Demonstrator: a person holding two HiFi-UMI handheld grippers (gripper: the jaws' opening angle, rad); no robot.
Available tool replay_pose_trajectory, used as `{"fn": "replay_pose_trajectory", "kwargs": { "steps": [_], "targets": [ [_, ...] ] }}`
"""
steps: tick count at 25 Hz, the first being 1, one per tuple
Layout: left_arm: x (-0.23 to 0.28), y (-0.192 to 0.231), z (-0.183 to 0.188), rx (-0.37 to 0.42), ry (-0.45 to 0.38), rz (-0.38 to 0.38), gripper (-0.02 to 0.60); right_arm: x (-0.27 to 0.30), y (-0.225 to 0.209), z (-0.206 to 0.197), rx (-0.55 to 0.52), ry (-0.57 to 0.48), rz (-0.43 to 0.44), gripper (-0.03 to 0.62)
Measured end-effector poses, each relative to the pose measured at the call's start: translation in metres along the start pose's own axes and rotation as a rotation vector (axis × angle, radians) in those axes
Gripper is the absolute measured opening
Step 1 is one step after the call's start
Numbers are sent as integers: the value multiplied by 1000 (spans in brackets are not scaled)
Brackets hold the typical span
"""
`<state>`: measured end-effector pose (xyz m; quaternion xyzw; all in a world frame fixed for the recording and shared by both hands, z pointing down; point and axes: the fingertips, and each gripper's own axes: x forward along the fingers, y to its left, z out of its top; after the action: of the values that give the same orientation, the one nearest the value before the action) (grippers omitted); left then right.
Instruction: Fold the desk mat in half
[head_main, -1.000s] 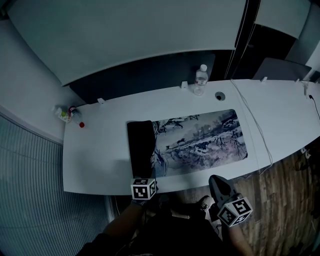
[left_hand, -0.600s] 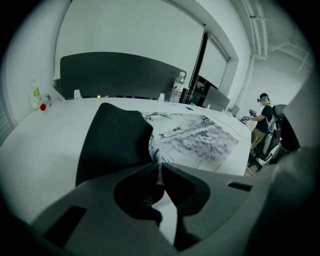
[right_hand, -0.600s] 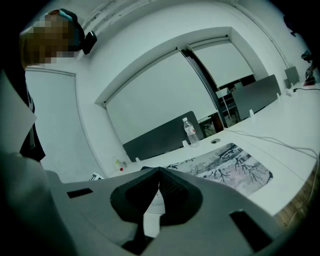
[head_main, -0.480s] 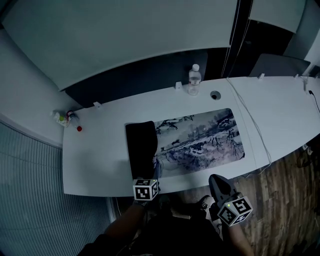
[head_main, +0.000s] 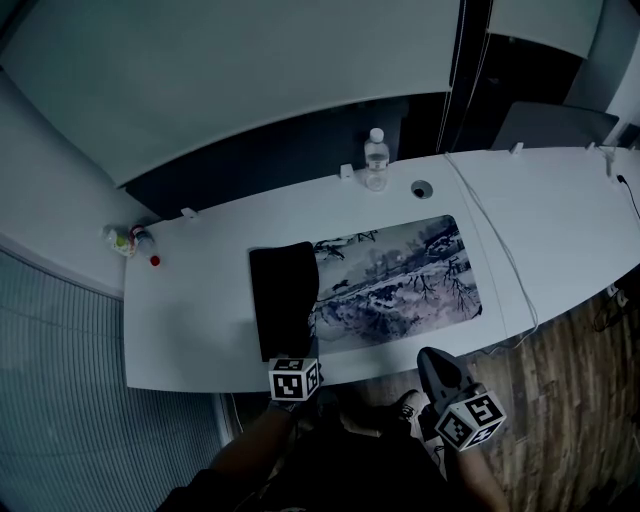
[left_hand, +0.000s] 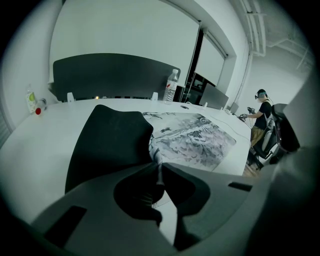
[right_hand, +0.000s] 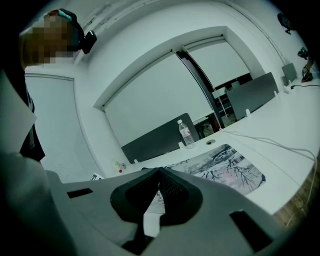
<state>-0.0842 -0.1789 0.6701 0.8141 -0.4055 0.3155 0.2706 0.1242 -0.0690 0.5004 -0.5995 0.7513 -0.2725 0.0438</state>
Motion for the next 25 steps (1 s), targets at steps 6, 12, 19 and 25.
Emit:
{"fn": "replay_pose_trajectory", "kwargs": {
  "steps": [6,12,19,25],
  "targets": [
    [5,-14,4,-3,-2,9,32,-7,-10,1,17,0,18,20],
    [11,-30,7,-3,-11,13,32,-20,-26,3,2,3,14,20],
    [18,-49,11,-8,-15,15,32,-37,-42,10,-3,-6,5,20],
    [24,-64,13,-11,-14,14,32,-49,-56,14,-1,-14,2,20]
  ]
}}
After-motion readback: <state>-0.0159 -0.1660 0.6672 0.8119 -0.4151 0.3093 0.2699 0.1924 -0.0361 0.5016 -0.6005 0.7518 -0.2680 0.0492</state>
